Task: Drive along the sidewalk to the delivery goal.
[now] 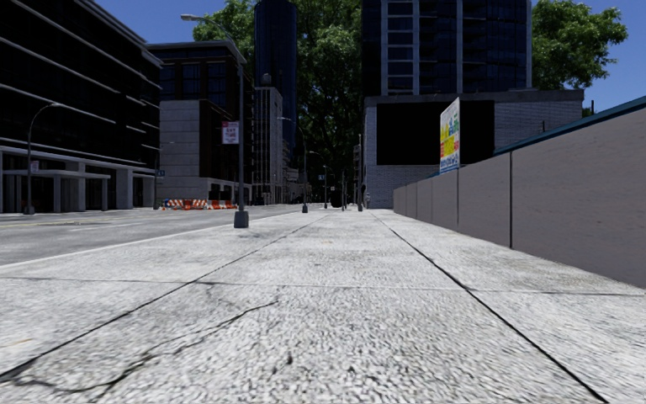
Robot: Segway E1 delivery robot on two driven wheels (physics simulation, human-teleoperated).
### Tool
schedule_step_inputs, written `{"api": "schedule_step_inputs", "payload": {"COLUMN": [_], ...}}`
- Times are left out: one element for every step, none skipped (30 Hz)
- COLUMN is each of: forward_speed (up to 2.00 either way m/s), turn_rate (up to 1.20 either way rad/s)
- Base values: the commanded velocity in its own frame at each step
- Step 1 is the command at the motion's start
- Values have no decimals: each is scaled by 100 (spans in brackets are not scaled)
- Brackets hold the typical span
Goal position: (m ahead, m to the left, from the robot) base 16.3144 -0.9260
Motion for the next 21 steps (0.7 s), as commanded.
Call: {"api": "schedule_step_inputs", "payload": {"forward_speed": [200,200,200,200,200,200,200,200,200,200,200,200,200,200,200,200,200,200,200,200,200], "turn_rate": [0,0,0,0,0,0,0,0,0,0,0,0,0,0,0,0,0,0,0,0,0]}}
